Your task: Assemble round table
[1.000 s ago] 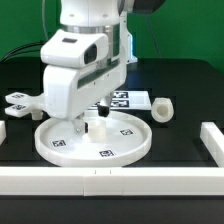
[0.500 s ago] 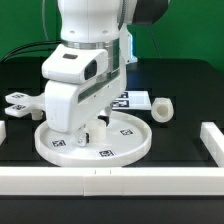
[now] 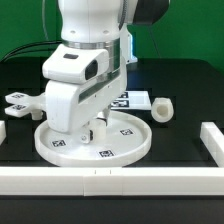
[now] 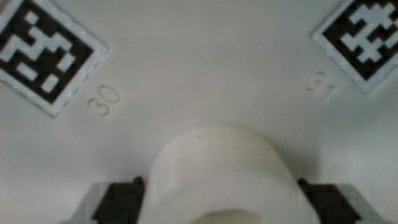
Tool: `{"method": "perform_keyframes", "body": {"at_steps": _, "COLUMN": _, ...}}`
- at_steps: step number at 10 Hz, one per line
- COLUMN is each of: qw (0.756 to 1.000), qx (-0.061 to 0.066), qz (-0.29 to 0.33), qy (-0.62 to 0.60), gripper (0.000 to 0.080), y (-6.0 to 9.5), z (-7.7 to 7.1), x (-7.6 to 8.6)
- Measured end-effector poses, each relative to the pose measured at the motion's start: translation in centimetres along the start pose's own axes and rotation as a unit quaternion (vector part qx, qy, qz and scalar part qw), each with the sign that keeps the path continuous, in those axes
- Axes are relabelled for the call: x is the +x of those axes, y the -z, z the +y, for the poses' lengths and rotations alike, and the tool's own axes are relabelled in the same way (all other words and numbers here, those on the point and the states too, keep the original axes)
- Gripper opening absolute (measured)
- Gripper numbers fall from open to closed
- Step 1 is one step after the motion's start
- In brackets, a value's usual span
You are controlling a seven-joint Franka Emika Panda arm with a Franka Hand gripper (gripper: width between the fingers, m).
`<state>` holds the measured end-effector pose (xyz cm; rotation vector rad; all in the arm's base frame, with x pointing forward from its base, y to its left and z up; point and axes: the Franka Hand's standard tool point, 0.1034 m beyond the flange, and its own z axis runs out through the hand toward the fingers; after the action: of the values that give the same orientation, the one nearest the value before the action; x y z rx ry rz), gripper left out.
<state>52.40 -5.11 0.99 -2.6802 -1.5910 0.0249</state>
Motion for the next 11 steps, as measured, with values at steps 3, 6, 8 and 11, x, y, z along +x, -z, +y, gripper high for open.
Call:
{"method": "perform_keyframes", "body": {"at_steps": 3, "qw": 1.000, "qx": 0.003, "qz": -0.002, "qy": 0.015, "gripper": 0.0406, "y": 0.5, "z": 0.4, "x": 1.5}}
{"method": "perform_keyframes", "body": {"at_steps": 6, "qw": 0.999, "qx": 0.004, "qz": 0.004, "qy": 0.039, "gripper": 0.0407, "y": 0.1, "z": 0.6, "x": 5.1}}
{"method": "perform_keyframes", "body": {"at_steps": 8, "qw": 0.998, "qx": 0.004, "qz": 0.009, "qy": 0.055, "gripper": 0.0407, "y": 0.1, "z": 0.4, "x": 7.5}}
{"method": "perform_keyframes", "body": {"at_steps": 11, "qw": 0.998, "qx": 0.028, "qz": -0.004, "qy": 0.050, "gripper": 0.0409, "y": 0.4, "z": -0.2, "x": 9.1}}
